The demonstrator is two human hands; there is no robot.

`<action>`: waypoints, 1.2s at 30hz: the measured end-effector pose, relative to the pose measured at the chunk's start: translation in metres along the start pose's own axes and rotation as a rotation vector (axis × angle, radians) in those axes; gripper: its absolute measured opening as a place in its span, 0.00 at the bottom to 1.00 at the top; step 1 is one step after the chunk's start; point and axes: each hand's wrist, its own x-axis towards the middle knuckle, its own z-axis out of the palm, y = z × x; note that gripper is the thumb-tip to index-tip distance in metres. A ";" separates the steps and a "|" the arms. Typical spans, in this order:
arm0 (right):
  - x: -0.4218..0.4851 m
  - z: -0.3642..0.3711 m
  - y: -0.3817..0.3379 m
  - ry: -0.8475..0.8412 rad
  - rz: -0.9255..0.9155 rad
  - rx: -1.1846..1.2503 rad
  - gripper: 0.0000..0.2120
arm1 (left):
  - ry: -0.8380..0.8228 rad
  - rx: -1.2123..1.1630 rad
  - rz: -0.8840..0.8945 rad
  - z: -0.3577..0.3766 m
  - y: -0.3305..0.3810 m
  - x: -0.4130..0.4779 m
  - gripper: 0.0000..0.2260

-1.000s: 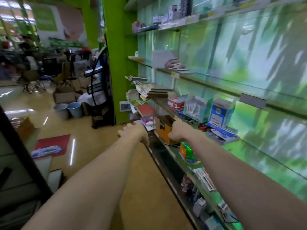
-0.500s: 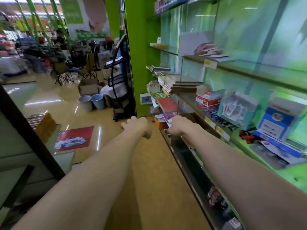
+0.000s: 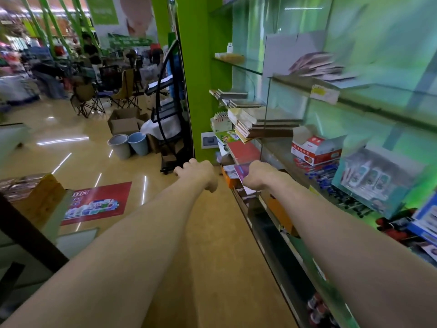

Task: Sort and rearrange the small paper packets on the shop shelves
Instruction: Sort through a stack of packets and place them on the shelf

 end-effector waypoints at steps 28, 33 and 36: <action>0.202 -0.067 -0.073 0.268 0.334 0.014 0.11 | 0.096 0.024 0.541 -0.105 0.015 0.270 0.30; 0.214 -0.092 -0.082 0.386 0.375 -0.014 0.08 | 0.159 -0.088 0.698 -0.136 0.034 0.286 0.33; 0.213 -0.115 -0.083 0.455 0.402 -0.089 0.14 | 0.208 -0.110 0.750 -0.160 0.048 0.288 0.32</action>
